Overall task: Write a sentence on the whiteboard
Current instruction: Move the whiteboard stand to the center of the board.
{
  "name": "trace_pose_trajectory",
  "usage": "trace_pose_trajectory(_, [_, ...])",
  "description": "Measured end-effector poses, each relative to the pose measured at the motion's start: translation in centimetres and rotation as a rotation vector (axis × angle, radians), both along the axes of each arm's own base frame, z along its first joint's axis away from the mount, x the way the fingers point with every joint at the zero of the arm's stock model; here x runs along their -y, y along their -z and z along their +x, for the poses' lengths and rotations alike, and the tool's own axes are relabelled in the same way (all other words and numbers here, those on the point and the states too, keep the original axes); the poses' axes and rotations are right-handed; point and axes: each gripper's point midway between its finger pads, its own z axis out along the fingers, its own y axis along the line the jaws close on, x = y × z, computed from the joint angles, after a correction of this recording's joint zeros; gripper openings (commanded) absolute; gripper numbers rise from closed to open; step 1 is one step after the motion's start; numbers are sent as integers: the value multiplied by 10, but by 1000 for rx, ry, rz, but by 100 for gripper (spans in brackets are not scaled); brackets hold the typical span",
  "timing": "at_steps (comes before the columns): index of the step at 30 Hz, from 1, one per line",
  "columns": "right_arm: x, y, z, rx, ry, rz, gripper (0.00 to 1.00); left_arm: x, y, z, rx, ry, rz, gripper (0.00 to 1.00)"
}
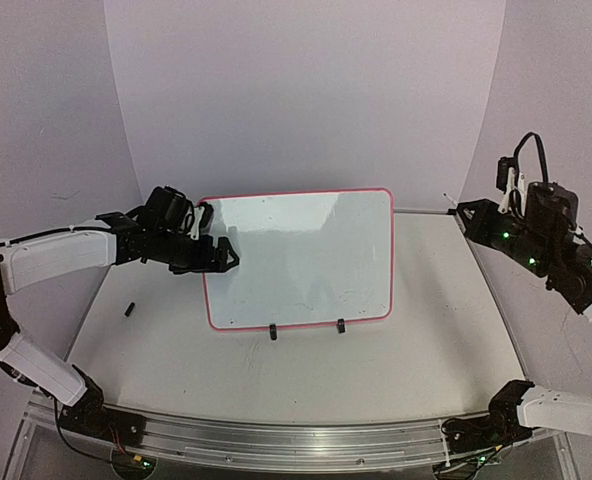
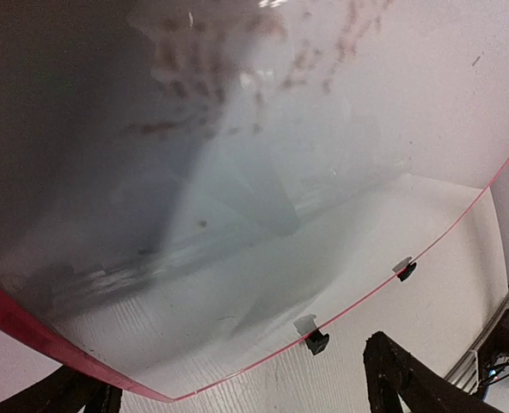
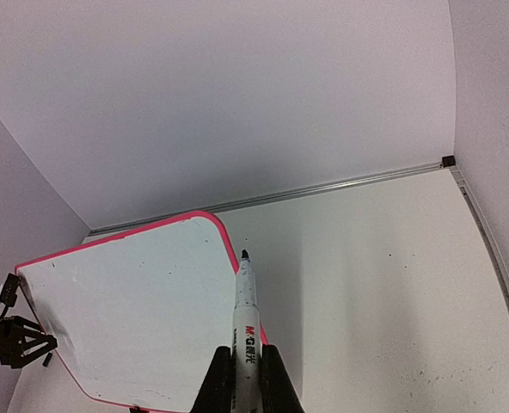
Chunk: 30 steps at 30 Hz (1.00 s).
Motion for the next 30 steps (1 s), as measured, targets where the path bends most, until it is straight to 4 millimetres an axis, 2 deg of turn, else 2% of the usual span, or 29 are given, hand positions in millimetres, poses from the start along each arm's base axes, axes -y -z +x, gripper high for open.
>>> trace_pose_trajectory(10, [1, -2, -2, 6, 0, 4, 0, 7, 2, 4, -5, 8, -2, 95])
trace_pose_trajectory(20, [2, -3, -3, 9, 1, 5, 0, 27, 2, 3, 1, 46, -10, 95])
trace_pose_trajectory(30, [2, -8, -7, 25, -13, 7, 0, 32, 4, 3, 0, 64, -11, 100])
